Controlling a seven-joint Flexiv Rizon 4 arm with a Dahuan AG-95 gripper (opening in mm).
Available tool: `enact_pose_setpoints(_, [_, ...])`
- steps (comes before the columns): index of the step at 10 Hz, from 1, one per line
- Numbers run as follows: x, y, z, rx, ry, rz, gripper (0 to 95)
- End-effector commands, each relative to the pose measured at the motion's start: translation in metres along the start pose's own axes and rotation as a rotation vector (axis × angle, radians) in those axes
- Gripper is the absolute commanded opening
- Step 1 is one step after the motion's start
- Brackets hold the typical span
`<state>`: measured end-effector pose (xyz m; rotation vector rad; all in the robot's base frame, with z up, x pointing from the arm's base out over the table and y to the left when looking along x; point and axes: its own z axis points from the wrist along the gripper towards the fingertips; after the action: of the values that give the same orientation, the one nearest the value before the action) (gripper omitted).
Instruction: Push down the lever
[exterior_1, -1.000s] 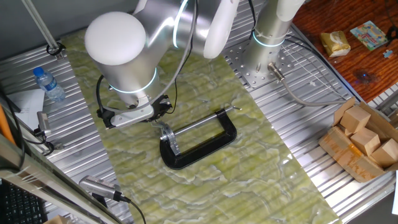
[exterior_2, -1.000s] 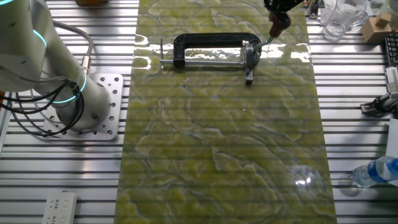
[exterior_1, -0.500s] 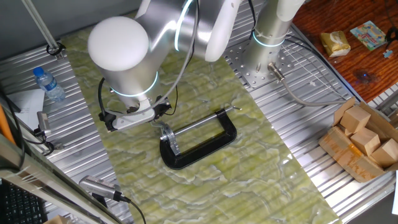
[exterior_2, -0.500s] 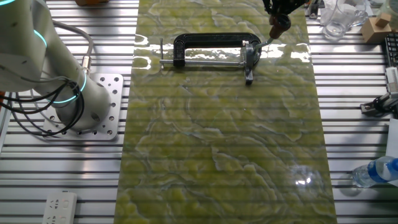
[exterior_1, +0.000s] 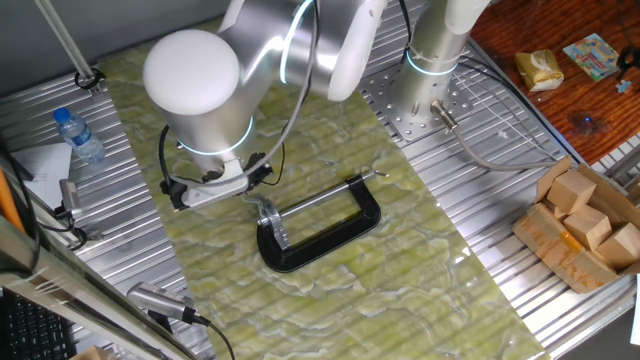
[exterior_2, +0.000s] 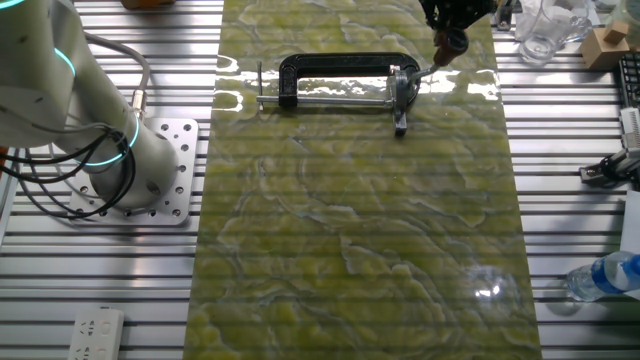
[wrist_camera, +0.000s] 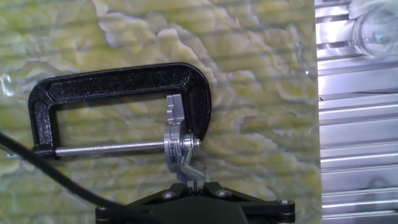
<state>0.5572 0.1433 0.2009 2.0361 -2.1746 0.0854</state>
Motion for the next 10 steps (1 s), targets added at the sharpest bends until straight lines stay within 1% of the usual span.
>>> enact_pose_setpoints(1, [0.002,-0.002,0.002,0.003,0.003,-0.011,0.0])
enact_pose_setpoints(4, [0.005,-0.003,0.008,0.011,0.002,-0.031,0.0])
enact_pose_setpoints(5, [0.005,-0.003,0.008,0.008,-0.002,-0.027,0.0])
enact_pose_setpoints(6, [0.005,-0.003,0.007,0.005,0.002,-0.019,0.0])
enact_pose_setpoints(7, [0.004,-0.003,0.006,-0.003,0.010,-0.013,0.0])
enact_pose_setpoints(8, [0.002,-0.003,0.002,-0.011,0.026,-0.009,0.0])
enact_pose_setpoints(10, [0.001,0.001,-0.005,-0.012,0.060,-0.008,0.0])
